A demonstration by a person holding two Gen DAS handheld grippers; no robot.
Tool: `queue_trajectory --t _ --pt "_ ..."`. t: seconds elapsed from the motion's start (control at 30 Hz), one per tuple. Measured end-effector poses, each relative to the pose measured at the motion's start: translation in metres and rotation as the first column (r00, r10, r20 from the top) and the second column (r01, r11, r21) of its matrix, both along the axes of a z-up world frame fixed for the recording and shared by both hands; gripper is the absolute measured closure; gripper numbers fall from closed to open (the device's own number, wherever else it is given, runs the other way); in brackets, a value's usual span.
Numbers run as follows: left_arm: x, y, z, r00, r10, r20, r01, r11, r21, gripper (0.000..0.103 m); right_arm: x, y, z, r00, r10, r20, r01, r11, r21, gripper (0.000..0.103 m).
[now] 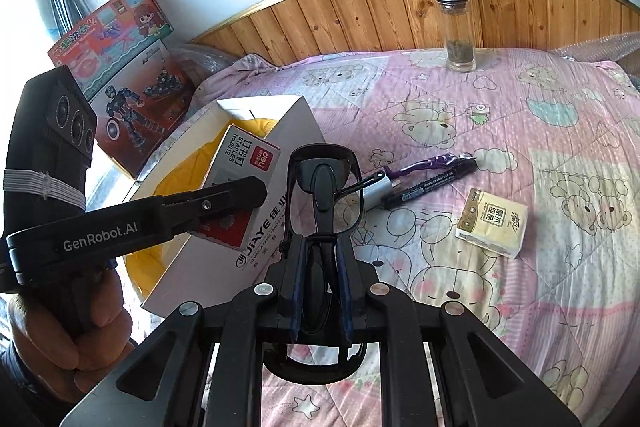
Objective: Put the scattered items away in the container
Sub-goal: 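Lift the staple box and glasses and carry them toward the white box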
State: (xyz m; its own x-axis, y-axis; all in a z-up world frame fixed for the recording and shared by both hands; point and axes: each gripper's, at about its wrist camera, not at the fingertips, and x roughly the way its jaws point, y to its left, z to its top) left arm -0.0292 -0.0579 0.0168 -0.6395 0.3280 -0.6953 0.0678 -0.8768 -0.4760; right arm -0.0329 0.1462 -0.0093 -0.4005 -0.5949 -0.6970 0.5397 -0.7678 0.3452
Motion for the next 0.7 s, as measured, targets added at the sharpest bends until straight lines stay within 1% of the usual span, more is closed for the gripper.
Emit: queue_trajectory --t 0.4,0.7 --pt "0.017 -0.029 0.01 0.999 0.027 -0.026 -0.026 0.999 0.031 0.089 0.007 -0.015 0.011 1.0 0.008 -0.026 -0.008 1.0 -0.011 0.087" --pt "0.027 -0.053 0.012 0.998 0.057 -0.041 -0.056 0.998 0.037 0.089 0.015 -0.031 0.017 0.998 0.025 -0.057 -0.025 1.0 -0.006 0.087"
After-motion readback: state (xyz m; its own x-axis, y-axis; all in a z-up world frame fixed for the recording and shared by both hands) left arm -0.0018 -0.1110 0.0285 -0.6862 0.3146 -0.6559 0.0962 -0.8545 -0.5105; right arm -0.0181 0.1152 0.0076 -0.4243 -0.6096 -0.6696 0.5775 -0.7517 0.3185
